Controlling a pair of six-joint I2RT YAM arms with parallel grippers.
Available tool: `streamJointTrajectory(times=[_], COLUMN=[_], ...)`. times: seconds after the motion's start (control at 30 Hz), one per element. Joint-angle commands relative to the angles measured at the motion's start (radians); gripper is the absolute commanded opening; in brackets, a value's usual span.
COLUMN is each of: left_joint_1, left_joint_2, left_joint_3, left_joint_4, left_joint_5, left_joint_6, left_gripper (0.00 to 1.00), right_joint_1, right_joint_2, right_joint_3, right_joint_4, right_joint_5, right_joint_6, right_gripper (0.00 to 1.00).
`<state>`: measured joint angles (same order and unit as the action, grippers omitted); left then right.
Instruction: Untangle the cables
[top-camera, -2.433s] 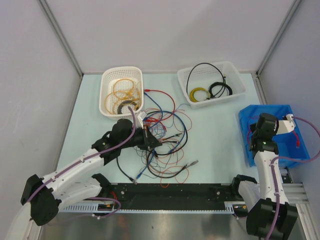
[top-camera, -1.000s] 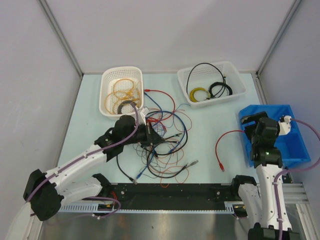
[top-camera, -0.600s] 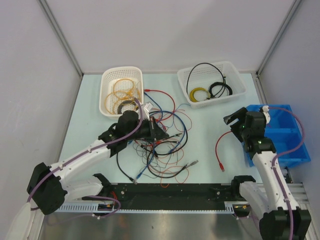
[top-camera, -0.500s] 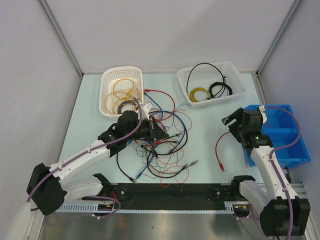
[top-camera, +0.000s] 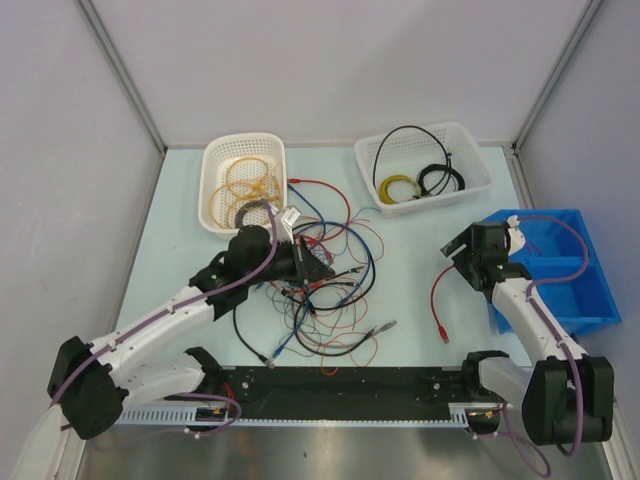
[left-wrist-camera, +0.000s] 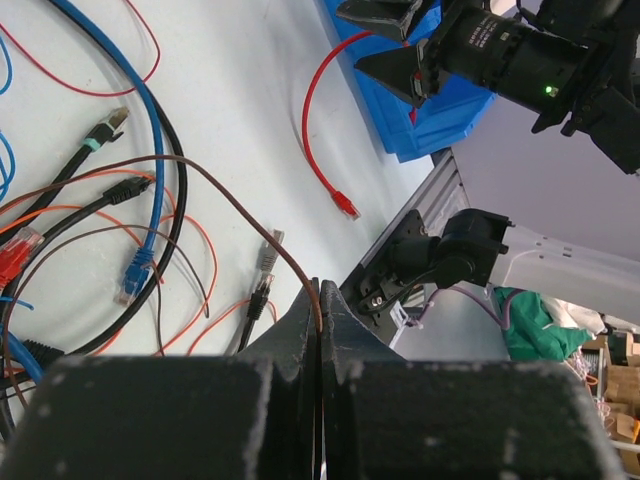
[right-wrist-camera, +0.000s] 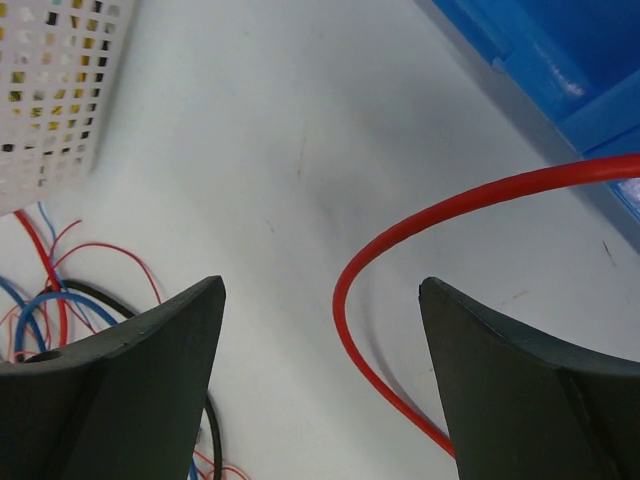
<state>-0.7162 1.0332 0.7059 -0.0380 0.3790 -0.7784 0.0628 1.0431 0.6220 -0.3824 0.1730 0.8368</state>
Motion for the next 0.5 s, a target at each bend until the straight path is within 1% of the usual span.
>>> streamJointTrajectory(times=[0.0,0.07,0.1,0.17,0.2,0.3,0.37,0.47], left_joint_1=[-0.006,-0.006,-0.006,-0.006,-0.006,-0.006,-0.005,-0.005], left_joint_2=[-0.004,-0.005,-0.007,-0.010,-0.015,-0.024,-0.025,-0.016], left_joint_3=[-0.016,-0.023,-0.028,-0.026,-0.026,-0.031,-0.043,-0.049], left_joint_4=[0.024,0.026,0.023,0.009,0.003,-0.022,-0.017,-0.007], left_joint_5=[0.020,0.020,0.020,0.018,0.012,-0.009,-0.014,-0.005], left_joint_6=[-0.009,-0.010,-0.007,0.002,0.007,0.018,0.013,0.010], left_gripper=[0.00,0.00,0.00,0.00,0.00,0.00,0.00,0.00], right_joint_1=[0.026,0.051,0.066,0.077,0.087,0.103,0.108,0.109], right_joint_2=[0.037,0.040,0.064,0.101,0.112,0.130,0.144,0.149], right_joint_3=[-0.019,-0.050,-0.068,-0.071,-0.073,-0.073,-0.073,-0.074], right_joint_4=[0.069,0.114,0.193,0.226,0.247,0.272,0.283,0.295], right_joint_5=[0.075,0.100,0.121,0.150,0.160,0.206,0.218,0.226], right_joint_6=[0.027,0.063,0.102,0.114,0.119,0.124,0.117,0.110], right_gripper=[0.83,0.82,0.80,0.75,0.69,0.62,0.59,0.52])
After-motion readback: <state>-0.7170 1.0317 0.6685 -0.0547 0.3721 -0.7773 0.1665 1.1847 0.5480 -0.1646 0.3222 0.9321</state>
